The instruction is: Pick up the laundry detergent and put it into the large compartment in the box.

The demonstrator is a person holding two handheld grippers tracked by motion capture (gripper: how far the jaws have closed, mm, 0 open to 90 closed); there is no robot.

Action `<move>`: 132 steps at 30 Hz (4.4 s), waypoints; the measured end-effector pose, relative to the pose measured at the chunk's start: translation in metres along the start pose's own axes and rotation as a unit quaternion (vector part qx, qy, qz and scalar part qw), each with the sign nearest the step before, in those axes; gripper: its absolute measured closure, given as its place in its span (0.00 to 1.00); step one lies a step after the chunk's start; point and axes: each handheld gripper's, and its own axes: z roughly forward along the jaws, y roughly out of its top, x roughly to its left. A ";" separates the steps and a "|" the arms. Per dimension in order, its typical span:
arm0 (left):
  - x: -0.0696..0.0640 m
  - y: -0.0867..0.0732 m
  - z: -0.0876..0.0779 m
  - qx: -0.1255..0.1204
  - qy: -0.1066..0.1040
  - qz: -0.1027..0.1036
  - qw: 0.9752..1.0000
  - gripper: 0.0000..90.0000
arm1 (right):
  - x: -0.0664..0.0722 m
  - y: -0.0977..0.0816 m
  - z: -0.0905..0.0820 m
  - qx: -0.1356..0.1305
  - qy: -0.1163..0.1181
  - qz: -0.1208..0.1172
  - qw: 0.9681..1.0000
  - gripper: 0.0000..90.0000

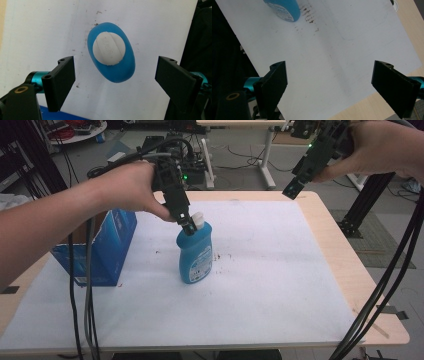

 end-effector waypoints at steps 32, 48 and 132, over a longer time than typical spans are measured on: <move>0.003 0.006 0.064 0.039 0.008 -0.015 0.999 0.18 | 0.002 -0.004 0.004 -0.002 0.004 -0.002 1.000 0.14; 0.006 0.008 0.072 0.048 0.004 -0.020 0.999 0.18 | 0.000 -0.007 0.006 -0.002 0.006 0.001 1.000 0.14; 0.003 0.006 0.047 0.053 -0.033 -0.014 0.998 0.39 | -0.008 -0.011 0.009 -0.002 0.010 0.015 1.000 0.14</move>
